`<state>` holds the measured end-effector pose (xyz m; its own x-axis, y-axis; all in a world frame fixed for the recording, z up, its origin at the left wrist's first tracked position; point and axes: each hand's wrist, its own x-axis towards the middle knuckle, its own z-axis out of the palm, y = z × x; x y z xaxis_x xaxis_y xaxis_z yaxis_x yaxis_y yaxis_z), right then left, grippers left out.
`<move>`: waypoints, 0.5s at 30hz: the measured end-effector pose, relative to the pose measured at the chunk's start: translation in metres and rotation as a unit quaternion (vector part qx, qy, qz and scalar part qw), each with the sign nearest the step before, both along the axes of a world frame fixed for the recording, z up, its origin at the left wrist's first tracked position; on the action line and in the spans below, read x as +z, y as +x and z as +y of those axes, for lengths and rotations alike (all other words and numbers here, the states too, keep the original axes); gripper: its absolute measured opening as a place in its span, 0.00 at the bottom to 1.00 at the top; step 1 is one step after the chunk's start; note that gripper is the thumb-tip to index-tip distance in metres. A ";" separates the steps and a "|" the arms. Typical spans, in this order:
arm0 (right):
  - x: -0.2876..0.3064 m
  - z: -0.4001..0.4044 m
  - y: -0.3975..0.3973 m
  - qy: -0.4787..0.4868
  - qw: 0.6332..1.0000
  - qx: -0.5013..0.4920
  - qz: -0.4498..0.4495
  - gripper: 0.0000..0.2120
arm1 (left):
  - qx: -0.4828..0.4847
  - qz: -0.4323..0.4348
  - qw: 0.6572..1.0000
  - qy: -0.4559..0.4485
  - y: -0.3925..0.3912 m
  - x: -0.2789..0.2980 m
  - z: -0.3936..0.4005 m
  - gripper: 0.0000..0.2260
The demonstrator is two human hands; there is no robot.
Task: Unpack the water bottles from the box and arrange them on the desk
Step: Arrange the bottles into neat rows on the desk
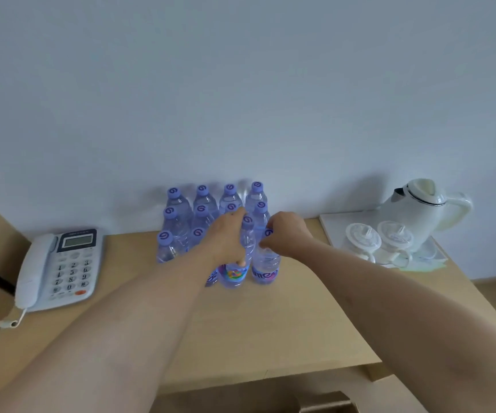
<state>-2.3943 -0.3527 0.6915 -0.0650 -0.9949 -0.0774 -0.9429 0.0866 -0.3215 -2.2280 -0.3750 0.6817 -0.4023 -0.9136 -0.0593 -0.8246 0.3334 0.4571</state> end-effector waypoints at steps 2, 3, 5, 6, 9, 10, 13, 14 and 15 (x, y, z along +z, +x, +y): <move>-0.001 -0.007 0.000 -0.002 1.000 0.003 -0.014 0.16 | 0.017 0.004 1.000 -0.009 -0.001 -0.004 -0.003 0.32; -0.001 -0.010 0.000 -0.003 1.000 0.006 -0.021 0.16 | 0.018 0.001 1.000 -0.016 -0.001 -0.006 -0.004 0.33; -0.001 -0.014 0.000 -0.002 1.000 0.014 -0.027 0.17 | 0.011 -0.025 0.999 -0.036 0.000 -0.009 -0.005 0.37; -0.001 -0.015 0.000 -0.003 0.999 0.015 -0.029 0.18 | 0.009 -0.039 0.998 -0.042 0.000 -0.010 -0.005 0.37; 0.000 -0.019 0.002 -0.006 0.999 0.008 -0.052 0.20 | 0.001 -0.080 0.995 -0.058 0.000 -0.009 -0.006 0.35; 0.000 -0.019 0.003 -0.005 0.998 0.005 -0.055 0.19 | -0.009 -0.107 0.992 -0.072 0.000 -0.009 -0.006 0.36; 0.000 -0.019 0.004 -0.002 0.999 0.009 -0.051 0.13 | -0.032 -0.194 0.973 -0.122 0.000 -0.014 -0.004 0.39; 0.000 -0.019 0.004 -0.003 0.999 0.011 -0.049 0.13 | -0.029 -0.212 0.967 -0.135 -0.001 -0.016 -0.003 0.39; -0.001 -0.017 0.004 -0.007 0.999 0.010 -0.048 0.13 | -0.025 -0.224 0.963 -0.149 -0.002 -0.019 -0.002 0.37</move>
